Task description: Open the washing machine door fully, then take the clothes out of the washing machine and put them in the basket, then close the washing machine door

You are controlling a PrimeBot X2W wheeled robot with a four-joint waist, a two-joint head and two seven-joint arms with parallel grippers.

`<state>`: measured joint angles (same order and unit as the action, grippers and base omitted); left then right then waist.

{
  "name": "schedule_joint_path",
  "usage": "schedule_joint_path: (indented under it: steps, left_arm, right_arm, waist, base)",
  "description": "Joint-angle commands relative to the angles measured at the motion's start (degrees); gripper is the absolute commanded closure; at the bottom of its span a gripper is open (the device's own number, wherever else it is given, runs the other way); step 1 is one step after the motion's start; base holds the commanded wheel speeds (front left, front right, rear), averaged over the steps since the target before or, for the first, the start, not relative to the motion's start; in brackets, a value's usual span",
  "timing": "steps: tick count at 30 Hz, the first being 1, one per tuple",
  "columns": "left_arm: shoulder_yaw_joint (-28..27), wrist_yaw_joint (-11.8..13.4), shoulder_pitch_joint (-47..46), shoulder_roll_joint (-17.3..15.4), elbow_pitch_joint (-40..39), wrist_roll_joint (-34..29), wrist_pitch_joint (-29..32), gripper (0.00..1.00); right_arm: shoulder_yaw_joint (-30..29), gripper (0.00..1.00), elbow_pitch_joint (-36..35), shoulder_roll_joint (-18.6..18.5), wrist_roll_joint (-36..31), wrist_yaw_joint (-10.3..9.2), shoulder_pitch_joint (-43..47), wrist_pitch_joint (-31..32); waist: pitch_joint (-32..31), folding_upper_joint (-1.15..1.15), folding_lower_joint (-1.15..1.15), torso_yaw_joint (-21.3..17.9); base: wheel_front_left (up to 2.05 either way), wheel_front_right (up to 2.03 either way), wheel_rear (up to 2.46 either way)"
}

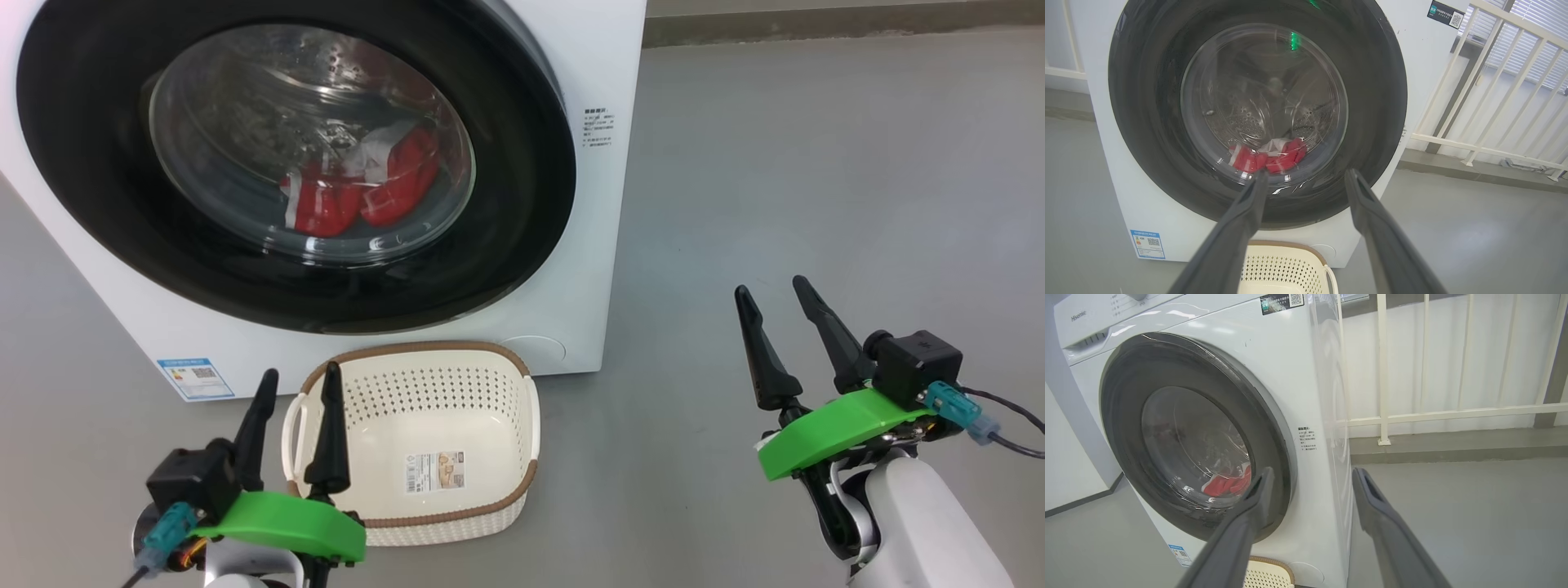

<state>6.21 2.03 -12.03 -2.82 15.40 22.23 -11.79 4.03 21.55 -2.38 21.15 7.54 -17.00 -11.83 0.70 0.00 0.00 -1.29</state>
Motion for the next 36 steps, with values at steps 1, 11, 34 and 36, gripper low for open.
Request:
schedule_joint_path:
  steps: [1, 11, 34, 36]
  left_arm:
    - [-1.13, 0.55, -2.91, -1.17, -1.57, -1.84, -0.90, 0.00]
    - [-0.65, 1.52, -4.01, -1.38, -1.32, -8.09, -2.59, 0.00]
    - [-1.28, 3.12, -3.71, -1.48, -0.73, -9.12, -3.14, 0.00]
    - [-1.25, 3.31, -3.69, -1.48, -0.74, -9.02, -3.04, 0.00]
  right_arm:
    - [1.15, 0.00, -1.72, -0.32, -2.05, -0.05, -3.12, -0.87]
    - [1.65, 0.00, -1.68, -0.45, -9.68, -0.05, -4.31, -2.55]
    - [1.71, 0.00, 5.05, -0.50, -9.13, -0.05, -5.89, -3.17]
    - [1.78, 0.00, 5.50, -0.50, -8.87, -0.05, -6.04, -3.17]
  waist:
    - [0.08, 0.00, 0.00, -0.02]
    - [-0.42, 0.00, 0.00, -0.22]
    - [-1.21, 0.00, 0.00, -0.28]
    - [-1.17, 0.00, 0.00, -0.29]
  base:
    - [0.00, 0.00, 0.00]
    - [0.00, 0.00, 0.00]
    - [0.00, 0.00, 0.00]
    - [0.00, 0.00, 0.00]
